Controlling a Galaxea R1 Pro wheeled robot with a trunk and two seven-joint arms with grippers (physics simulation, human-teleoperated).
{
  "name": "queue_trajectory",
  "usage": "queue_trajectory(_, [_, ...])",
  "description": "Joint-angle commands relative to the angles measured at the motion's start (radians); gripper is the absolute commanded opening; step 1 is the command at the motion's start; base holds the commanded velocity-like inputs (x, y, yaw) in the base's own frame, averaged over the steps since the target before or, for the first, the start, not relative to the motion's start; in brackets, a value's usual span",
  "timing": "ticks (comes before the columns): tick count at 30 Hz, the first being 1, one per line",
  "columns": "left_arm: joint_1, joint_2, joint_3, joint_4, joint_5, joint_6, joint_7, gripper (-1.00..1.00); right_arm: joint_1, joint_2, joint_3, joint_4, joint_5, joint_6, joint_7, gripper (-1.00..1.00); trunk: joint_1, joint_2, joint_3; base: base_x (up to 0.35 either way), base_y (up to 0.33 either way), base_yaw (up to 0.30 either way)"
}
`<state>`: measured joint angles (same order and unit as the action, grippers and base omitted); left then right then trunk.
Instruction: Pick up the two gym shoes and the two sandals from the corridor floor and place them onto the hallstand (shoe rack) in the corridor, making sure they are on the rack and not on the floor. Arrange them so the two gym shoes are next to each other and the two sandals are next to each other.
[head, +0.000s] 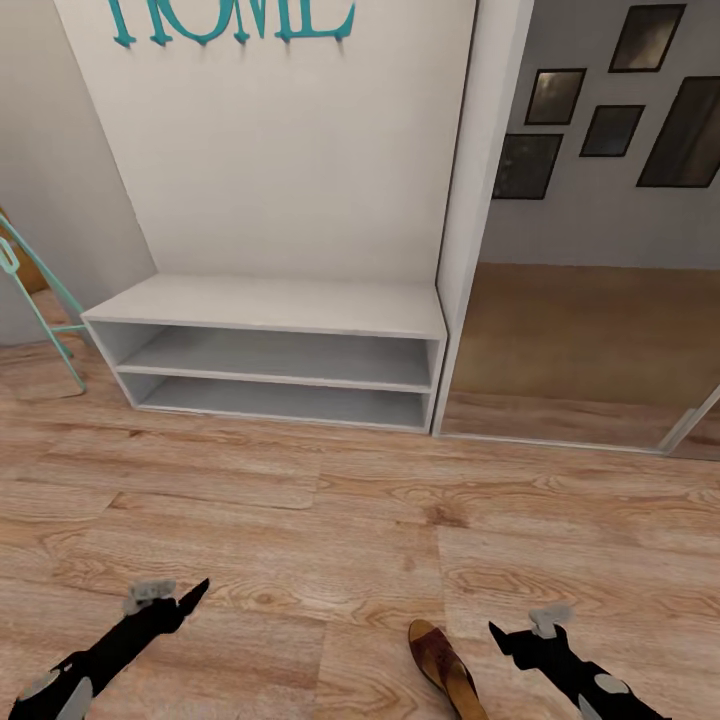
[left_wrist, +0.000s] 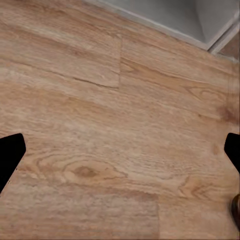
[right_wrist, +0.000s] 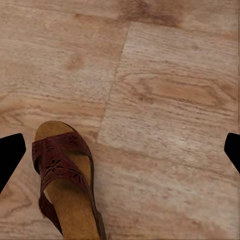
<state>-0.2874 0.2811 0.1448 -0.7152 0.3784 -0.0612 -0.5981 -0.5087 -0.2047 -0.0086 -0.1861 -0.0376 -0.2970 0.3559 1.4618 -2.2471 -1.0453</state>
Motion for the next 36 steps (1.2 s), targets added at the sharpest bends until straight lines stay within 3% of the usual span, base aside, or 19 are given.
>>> queue_trajectory(1, [-0.015, 0.000, 0.000, -0.010, 0.003, 0.016, 0.000, 1.00, -0.001, 0.000, 0.000, -0.001, -0.003, -0.002, 0.005, 1.00, 0.000, 0.000, -0.001, 0.000, 0.000, 0.000])
queue_trajectory(2, [-0.026, 0.000, 0.000, -0.018, 0.002, 0.030, 0.005, 1.00, -0.001, 0.000, 0.000, -0.004, -0.003, -0.002, 0.005, 1.00, 0.000, 0.000, -0.001, 0.000, 0.000, 0.000])
queue_trajectory(3, [-0.132, -0.008, -0.008, -0.054, -0.005, 0.146, 0.071, 1.00, -0.001, 0.002, 0.019, -0.091, 0.025, 0.006, 0.004, 1.00, 0.000, 0.000, -0.001, 0.000, 0.000, 0.000])
queue_trajectory(4, [-0.157, -0.011, -0.010, -0.057, -0.007, 0.172, 0.086, 1.00, -0.001, 0.002, 0.026, -0.126, 0.042, 0.016, 0.003, 1.00, 0.000, 0.000, -0.001, 0.000, 0.000, 0.000])
queue_trajectory(10, [-0.236, -0.018, -0.019, -0.061, -0.012, 0.237, 0.136, 1.00, -0.002, 0.004, 0.038, -0.250, 0.085, 0.160, 0.002, 1.00, 0.000, 0.000, -0.001, 0.000, 0.000, 0.000])
queue_trajectory(15, [-0.290, -0.020, -0.063, -0.063, -0.033, 0.278, 0.163, 1.00, -0.002, 0.012, 0.041, -0.372, 0.094, 0.310, 0.004, 1.00, 0.000, 0.000, -0.001, 0.000, 0.000, 0.000])
queue_trajectory(20, [-0.319, -0.021, -0.105, -0.079, -0.050, 0.315, 0.173, 1.00, -0.002, 0.037, 0.044, -0.436, 0.104, 0.383, 0.004, 1.00, 0.000, 0.000, -0.001, 0.000, 0.000, 0.000])
queue_trajectory(25, [-0.320, -0.020, -0.119, -0.172, -0.055, 0.329, 0.176, 1.00, -0.002, 0.051, 0.045, -0.450, 0.120, 0.403, 0.005, 1.00, 0.000, 0.000, -0.001, 0.000, 0.000, 0.000])
queue_trajectory(36, [-0.297, -0.051, -0.139, -0.307, -0.056, 0.347, 0.171, 1.00, -0.001, 0.056, 0.044, -0.441, 0.128, 0.410, 0.008, 1.00, 0.004, -0.007, -0.004, 0.000, 0.000, 0.000])
